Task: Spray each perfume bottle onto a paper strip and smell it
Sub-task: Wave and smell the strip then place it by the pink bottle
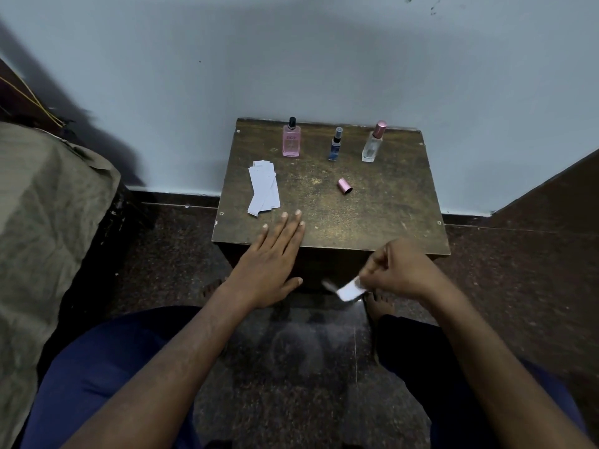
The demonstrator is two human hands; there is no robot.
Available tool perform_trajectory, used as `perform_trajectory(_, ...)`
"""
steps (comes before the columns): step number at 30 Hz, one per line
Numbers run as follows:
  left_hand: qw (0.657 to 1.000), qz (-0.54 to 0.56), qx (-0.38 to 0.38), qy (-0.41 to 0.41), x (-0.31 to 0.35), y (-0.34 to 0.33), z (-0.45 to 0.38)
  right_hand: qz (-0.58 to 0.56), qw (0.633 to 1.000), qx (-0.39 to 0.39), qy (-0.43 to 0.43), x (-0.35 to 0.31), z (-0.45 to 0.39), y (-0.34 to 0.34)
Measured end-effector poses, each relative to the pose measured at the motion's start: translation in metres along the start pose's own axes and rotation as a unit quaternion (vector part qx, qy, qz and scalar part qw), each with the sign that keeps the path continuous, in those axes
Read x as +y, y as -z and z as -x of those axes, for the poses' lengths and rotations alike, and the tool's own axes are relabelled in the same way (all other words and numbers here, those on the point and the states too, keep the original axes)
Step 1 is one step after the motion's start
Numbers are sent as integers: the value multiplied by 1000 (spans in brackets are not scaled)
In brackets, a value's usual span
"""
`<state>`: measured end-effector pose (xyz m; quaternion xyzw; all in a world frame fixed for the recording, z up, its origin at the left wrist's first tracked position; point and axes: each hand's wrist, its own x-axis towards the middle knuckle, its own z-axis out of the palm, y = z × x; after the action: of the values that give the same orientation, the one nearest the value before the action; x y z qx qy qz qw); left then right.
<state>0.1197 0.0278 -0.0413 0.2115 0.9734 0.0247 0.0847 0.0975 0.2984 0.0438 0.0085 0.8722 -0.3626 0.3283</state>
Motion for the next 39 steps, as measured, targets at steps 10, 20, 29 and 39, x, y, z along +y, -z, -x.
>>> perform_trajectory(10,999,24,-22,20,-1,3,-2,-415,893,-162,66,-4,2,7)
perform_trajectory(20,998,54,-29,19,-7,9,-4,-610,724,-274,168,-11,10,13)
perform_trajectory(29,997,67,-20,14,-6,10,-7,-279,955,-57,81,-6,-3,4)
perform_trajectory(39,997,71,-23,20,-7,6,-2,-87,995,39,5,-9,-5,-7)
